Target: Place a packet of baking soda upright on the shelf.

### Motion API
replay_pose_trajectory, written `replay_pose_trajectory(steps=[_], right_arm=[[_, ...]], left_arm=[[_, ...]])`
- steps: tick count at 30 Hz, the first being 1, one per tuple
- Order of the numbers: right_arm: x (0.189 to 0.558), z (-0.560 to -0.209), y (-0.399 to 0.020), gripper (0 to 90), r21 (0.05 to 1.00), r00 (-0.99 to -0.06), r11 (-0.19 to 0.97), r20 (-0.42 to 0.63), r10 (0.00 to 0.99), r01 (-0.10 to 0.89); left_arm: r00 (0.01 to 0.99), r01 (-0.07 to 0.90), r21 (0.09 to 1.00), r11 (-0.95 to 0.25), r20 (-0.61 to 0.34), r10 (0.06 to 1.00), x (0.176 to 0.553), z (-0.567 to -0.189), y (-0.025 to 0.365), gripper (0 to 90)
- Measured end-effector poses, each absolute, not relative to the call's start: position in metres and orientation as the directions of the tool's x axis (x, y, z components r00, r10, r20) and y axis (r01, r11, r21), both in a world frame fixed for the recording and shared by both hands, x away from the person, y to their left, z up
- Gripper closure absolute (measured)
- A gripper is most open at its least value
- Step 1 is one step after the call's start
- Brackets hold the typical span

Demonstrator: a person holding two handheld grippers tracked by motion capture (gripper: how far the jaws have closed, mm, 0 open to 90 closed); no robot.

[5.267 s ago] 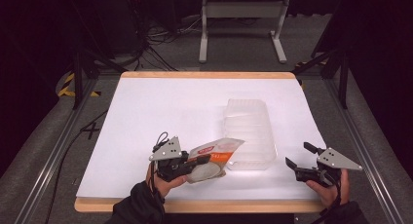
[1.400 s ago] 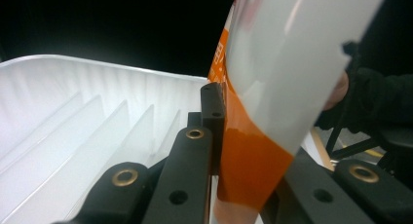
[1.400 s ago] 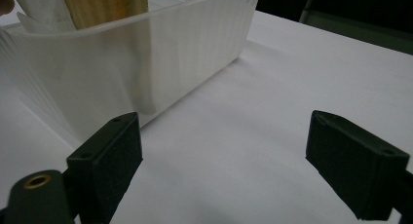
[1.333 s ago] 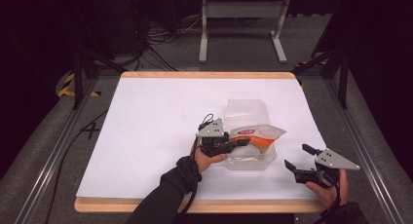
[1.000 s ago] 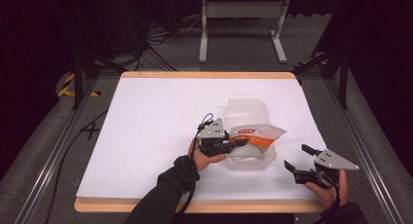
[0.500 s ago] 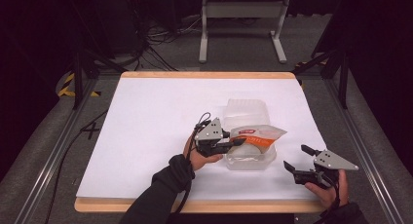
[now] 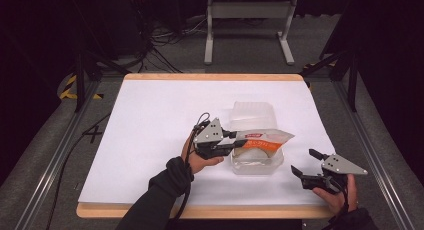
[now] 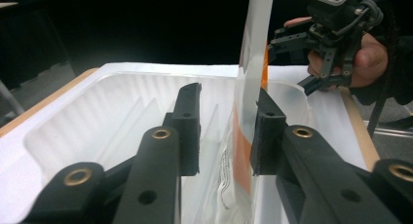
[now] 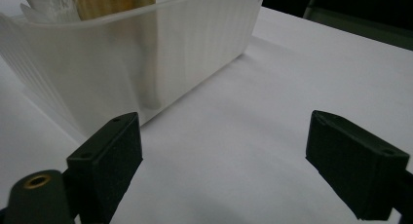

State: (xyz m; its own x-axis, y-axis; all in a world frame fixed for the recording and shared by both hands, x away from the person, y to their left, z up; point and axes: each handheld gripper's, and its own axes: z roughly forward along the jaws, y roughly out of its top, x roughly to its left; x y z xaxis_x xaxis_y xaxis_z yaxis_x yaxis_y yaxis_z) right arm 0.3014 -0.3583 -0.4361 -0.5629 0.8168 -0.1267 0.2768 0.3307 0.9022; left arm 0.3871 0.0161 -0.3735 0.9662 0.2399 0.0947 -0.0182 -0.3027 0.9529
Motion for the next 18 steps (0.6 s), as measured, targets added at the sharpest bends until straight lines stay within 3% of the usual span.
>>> replay_pose_trajectory(steps=[10,18], right_arm=[[0.301,-0.436,-0.358,13.7,0.901,-0.563,0.332,-0.128,0.817,0.278],[0.301,-0.437,-0.358,13.7,0.899,-0.562,0.337,-0.132,0.816,0.279]], left_arm=[[0.959,-0.001,0.941,-0.338,0.097,0.267,0.386,-0.371,0.035,54.3],[0.957,0.004,0.934,-0.357,0.101,0.274,0.386,-0.374,0.049,48.7]])
